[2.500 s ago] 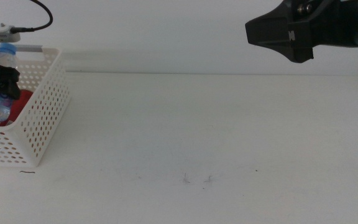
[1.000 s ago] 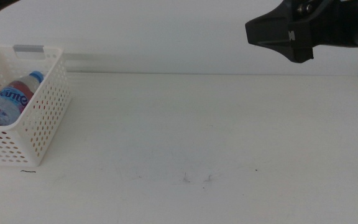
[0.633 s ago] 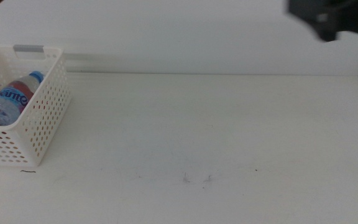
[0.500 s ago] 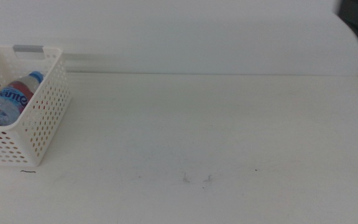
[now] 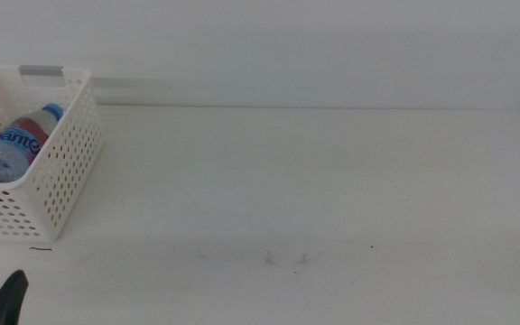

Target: Use arms to grab the bottles and put them into the dustbin to the left of the table.

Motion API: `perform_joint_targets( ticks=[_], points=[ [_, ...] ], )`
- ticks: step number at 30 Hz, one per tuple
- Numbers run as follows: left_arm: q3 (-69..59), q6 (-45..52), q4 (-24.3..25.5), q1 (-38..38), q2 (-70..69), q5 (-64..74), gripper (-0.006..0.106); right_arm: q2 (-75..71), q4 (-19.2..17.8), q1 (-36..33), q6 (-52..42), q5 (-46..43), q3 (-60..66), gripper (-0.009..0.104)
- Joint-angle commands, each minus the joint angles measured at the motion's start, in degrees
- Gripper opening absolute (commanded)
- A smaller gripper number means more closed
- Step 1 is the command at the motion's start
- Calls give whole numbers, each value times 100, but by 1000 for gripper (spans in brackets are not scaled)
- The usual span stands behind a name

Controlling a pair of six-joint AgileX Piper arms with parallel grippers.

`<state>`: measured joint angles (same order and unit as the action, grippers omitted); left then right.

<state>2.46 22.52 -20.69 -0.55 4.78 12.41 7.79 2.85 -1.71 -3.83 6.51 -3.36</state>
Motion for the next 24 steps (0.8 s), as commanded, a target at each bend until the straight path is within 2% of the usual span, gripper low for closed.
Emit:
perform_joint_targets(
  ticks=[1, 6, 17, 21, 22, 24],
  points=[
    [-158, -22, -19, 6, -206, -154, 94, -400, -130, 112, -20, 100, 291, 91],
    [-246, -22, -30, 6, -403, -404, 94, -779, -343, 112, -20, 451, 336, 91],
    [-246, -6, -113, 6, -478, -409, 94, -779, -359, 112, -20, 414, 336, 91],
    [-246, -204, 230, 6, -478, -421, 94, -779, -359, 112, -20, 414, 336, 91],
    [-246, -553, 337, 6, -478, -362, 94, -779, -359, 112, -20, 414, 336, 91],
    [-246, -1586, 867, 6, -478, -174, 94, -779, -359, 112, -20, 414, 336, 91]
  ],
)
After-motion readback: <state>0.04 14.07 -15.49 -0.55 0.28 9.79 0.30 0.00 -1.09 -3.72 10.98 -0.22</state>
